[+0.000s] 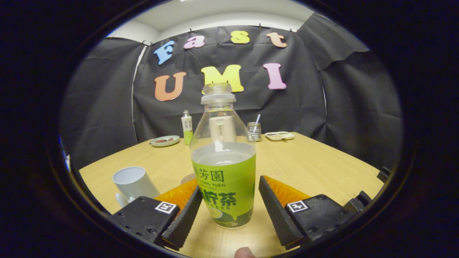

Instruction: Take the bottle from table, then pour the juice into the cup, finally place the bottle on the coaster

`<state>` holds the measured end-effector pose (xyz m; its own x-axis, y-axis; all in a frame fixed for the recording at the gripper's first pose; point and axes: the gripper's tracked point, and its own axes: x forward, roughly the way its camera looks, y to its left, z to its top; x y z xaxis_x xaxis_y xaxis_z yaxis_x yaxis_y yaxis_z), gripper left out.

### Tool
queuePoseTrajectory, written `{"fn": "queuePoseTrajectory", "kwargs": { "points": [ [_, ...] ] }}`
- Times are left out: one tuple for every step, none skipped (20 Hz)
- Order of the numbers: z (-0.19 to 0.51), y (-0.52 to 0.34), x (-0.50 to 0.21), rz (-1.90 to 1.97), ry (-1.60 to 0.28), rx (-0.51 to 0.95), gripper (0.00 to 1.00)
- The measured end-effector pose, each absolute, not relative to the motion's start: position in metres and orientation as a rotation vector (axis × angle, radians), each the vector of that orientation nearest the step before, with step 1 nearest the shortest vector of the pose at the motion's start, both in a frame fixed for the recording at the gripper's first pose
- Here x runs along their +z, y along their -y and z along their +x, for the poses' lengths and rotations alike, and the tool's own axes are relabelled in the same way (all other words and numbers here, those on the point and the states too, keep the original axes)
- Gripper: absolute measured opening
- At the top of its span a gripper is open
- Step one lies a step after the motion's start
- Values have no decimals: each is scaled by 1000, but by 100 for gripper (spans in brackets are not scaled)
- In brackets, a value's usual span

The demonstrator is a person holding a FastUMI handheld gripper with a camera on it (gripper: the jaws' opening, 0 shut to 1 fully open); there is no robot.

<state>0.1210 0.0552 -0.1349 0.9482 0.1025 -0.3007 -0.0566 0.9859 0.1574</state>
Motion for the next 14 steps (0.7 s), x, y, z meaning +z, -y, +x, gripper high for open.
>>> {"fn": "queuePoseTrajectory", "kwargs": {
  "points": [
    [122, -55, -132, 152, -312, 79, 93],
    [122, -55, -131, 154, -311, 74, 89],
    [122, -55, -130, 156, -314, 73, 85],
    [121, -57, -129, 156, -319, 74, 84],
    [122, -58, -126, 157, -317, 79, 83],
    [119, -61, -124, 149, -323, 91, 82],
    [119, -62, -120, 135, -320, 94, 80],
    [117, -62, -115, 113, -313, 96, 79],
    [116, -62, -109, 84, -304, 94, 78],
    [115, -62, -104, 50, -294, 92, 77],
    [113, -62, -98, 14, -286, 91, 76],
    [114, -63, -91, -24, -279, 90, 76],
    [116, -63, -85, -74, -271, 86, 75],
    [118, -60, -79, -144, -261, 68, 75]
  ]
}}
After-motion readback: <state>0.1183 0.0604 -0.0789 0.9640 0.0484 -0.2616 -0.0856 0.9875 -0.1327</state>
